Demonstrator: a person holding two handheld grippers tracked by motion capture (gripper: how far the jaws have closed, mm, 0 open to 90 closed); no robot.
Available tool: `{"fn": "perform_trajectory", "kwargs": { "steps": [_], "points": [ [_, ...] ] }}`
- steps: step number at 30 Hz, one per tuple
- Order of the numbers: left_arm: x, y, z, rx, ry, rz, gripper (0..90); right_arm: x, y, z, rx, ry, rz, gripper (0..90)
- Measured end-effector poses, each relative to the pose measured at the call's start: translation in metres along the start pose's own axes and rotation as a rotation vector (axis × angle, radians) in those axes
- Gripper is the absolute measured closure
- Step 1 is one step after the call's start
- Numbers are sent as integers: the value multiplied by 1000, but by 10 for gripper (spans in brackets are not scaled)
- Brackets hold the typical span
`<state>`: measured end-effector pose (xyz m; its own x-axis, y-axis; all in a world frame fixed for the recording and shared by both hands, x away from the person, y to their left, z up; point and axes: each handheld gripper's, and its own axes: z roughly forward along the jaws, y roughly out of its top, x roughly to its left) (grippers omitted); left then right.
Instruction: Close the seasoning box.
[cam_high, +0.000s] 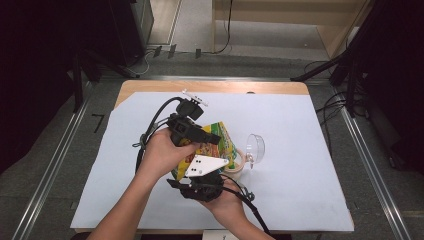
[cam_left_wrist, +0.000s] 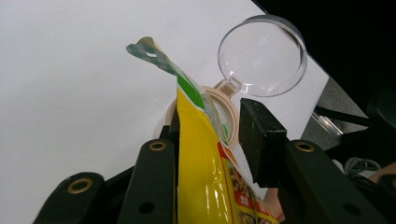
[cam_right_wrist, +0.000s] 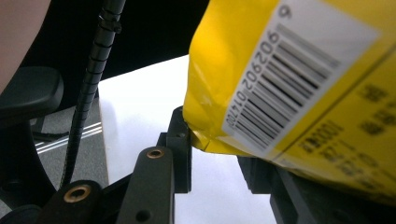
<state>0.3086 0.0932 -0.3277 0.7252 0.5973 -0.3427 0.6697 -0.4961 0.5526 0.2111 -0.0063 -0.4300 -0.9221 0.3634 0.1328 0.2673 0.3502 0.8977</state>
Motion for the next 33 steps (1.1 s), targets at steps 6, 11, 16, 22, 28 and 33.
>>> {"fn": "perform_trajectory", "kwargs": {
  "steps": [6,11,16,22,28,33],
  "points": [
    [0,-1,0,-18,3,-8,691,-1,-1,0,-1,-4,-3,698],
    [0,-1,-1,-25,3,-15,696,-1,-1,0,-2,-2,-2,698],
    [0,-1,-4,-38,-4,-21,704,0,1,-1,-10,-4,-5,698],
    [-1,-1,-3,-30,4,-18,707,0,0,-1,-8,-5,4,698],
    [-1,0,-6,-38,-3,-24,706,2,2,-1,-14,-4,1,698],
    [-2,1,-6,-28,-2,-32,706,3,3,-2,-16,5,27,698]
  ]
}}
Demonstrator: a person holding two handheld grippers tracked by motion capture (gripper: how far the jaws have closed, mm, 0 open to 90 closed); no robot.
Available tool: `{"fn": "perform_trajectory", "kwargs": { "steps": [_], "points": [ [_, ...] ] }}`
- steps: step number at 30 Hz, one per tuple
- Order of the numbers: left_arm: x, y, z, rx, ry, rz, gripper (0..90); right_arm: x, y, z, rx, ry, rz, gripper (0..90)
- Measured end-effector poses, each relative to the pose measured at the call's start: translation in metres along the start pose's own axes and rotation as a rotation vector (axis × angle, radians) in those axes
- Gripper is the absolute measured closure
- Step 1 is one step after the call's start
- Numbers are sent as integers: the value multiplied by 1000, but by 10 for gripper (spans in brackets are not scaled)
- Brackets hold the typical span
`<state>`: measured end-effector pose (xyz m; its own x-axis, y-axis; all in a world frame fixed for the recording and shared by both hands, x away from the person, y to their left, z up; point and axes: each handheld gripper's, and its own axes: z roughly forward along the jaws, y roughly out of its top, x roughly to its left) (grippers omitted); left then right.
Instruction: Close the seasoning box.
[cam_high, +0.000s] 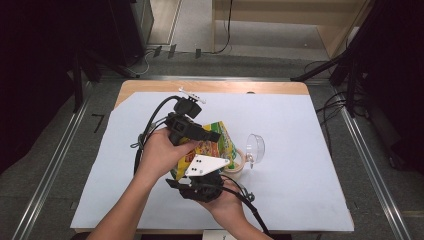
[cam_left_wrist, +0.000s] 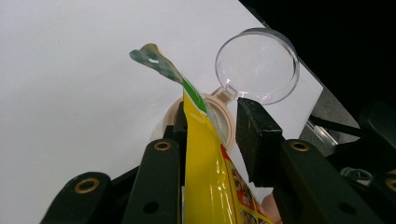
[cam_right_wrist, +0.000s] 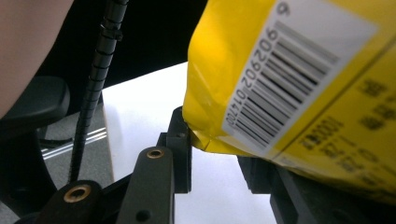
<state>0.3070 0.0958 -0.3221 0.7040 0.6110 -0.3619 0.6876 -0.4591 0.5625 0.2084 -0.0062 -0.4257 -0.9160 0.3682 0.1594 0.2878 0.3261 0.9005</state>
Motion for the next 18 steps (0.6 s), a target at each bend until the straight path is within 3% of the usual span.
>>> {"fn": "perform_trajectory", "kwargs": {
  "steps": [18],
  "points": [
    [-6,2,2,7,19,12,702,-1,-2,0,-13,-6,-1,699]
  ]
}}
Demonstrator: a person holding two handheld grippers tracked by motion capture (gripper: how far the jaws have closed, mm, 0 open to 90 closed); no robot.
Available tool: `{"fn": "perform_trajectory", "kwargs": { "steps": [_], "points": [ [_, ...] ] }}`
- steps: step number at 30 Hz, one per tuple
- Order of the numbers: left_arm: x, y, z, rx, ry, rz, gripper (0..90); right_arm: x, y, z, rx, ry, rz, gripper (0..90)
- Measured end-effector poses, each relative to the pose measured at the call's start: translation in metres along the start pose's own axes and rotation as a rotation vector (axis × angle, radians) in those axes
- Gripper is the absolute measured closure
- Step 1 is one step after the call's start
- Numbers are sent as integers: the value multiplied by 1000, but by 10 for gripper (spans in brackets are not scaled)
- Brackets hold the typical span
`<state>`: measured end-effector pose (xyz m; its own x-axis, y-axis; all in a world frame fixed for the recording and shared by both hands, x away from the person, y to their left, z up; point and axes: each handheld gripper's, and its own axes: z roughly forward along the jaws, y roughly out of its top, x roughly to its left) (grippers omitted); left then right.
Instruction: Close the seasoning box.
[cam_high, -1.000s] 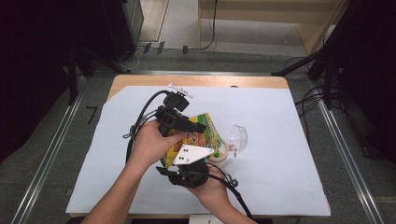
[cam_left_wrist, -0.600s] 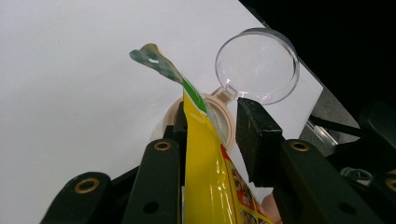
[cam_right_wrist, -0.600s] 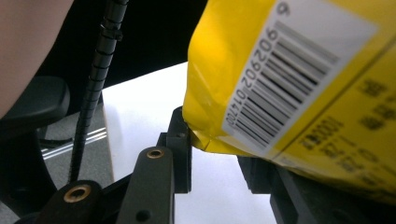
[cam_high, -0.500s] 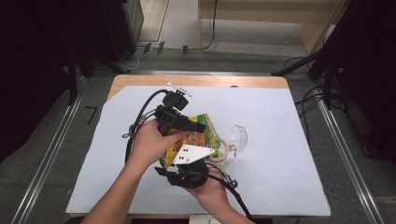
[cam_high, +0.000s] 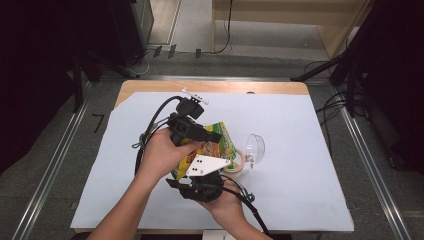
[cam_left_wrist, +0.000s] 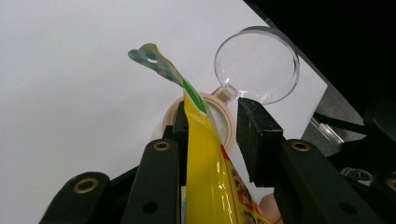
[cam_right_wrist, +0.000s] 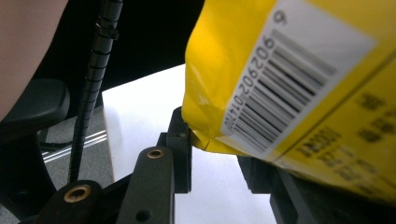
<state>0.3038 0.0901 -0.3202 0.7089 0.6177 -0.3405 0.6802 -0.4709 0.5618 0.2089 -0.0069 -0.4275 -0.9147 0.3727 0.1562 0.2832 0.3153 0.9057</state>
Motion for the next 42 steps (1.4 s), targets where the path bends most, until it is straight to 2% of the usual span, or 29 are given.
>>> {"fn": "perform_trajectory", "kwargs": {
  "steps": [5,26,42],
  "points": [
    [-1,0,1,3,-23,-4,725,-3,-4,2,-1,12,16,718],
    [-4,0,0,-4,-19,-2,729,-3,-5,2,6,-2,-6,718],
    [-7,0,0,2,-19,2,730,-4,-6,3,3,-3,3,719]
  ]
}}
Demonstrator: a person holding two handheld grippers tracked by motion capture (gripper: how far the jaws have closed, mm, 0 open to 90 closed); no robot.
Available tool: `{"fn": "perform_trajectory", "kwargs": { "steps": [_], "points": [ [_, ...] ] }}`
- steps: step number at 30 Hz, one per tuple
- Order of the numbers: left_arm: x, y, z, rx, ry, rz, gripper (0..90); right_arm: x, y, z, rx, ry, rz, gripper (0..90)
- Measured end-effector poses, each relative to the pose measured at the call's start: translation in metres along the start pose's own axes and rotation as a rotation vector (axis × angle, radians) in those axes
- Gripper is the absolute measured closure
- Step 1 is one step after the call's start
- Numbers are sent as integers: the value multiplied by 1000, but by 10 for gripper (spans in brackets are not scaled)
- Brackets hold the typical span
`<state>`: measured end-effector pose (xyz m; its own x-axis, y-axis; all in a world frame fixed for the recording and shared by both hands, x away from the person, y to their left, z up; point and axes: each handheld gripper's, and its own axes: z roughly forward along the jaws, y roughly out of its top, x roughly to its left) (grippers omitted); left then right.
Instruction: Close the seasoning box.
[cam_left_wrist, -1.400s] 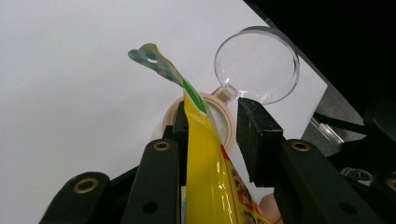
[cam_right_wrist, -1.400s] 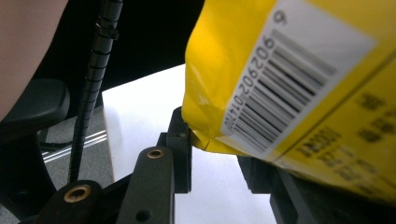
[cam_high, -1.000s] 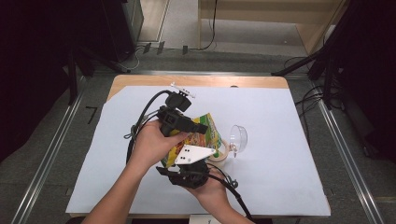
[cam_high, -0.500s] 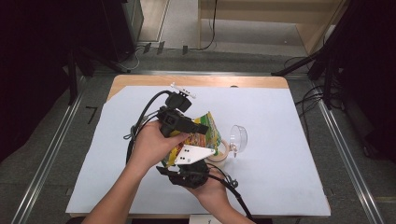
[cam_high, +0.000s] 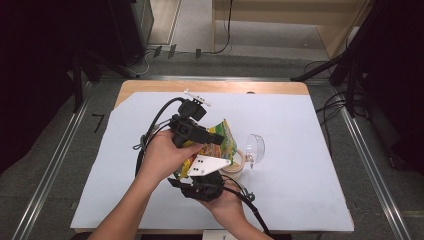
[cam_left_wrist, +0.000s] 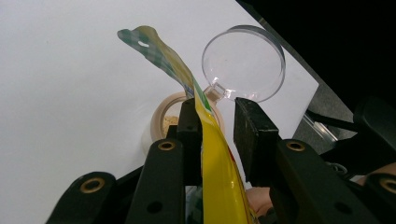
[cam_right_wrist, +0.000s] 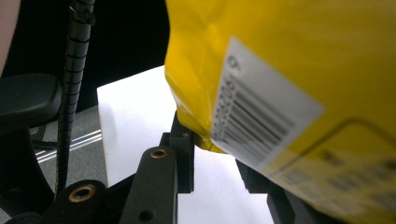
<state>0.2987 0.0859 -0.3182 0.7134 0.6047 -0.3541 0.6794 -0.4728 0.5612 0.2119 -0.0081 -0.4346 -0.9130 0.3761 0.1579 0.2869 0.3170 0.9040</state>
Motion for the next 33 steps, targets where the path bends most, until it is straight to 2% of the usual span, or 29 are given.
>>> {"fn": "perform_trajectory", "kwargs": {
  "steps": [33],
  "points": [
    [3,0,-3,-5,14,-9,719,5,6,-3,0,20,6,716]
  ]
}}
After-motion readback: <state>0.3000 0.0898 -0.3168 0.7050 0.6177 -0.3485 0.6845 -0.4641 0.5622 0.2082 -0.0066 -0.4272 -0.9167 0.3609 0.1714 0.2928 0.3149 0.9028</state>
